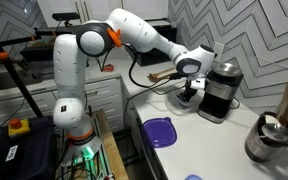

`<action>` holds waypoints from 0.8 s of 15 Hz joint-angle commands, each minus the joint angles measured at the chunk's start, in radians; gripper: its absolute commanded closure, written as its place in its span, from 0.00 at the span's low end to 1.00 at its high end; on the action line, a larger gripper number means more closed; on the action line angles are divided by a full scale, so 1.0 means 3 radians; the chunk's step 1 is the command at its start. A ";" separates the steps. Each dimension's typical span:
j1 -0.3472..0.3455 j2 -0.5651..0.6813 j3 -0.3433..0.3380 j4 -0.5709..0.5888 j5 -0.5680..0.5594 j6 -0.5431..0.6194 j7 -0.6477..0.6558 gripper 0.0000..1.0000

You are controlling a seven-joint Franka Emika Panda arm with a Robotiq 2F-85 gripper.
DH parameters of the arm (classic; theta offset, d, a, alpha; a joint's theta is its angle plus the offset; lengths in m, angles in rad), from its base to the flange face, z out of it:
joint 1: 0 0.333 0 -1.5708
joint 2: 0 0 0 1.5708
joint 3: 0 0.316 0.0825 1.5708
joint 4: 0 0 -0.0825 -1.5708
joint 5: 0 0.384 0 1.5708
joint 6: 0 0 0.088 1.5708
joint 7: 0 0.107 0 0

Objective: Put the right bowl in the left bowl, then remove the blue sachet from the bowl

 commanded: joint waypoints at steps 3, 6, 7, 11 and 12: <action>0.0007 0.0052 -0.0037 -0.0010 0.0007 -0.0063 -0.0027 1.00; 0.0009 0.0050 -0.0041 -0.0017 0.0000 -0.0049 -0.0023 1.00; 0.0010 0.0048 -0.0042 -0.0018 -0.0003 -0.0048 -0.0019 1.00; 0.0017 -0.0029 -0.0024 -0.0033 0.0006 -0.0064 -0.0080 0.72; 0.0023 -0.0056 -0.0019 -0.0041 0.0004 -0.0071 -0.0091 0.66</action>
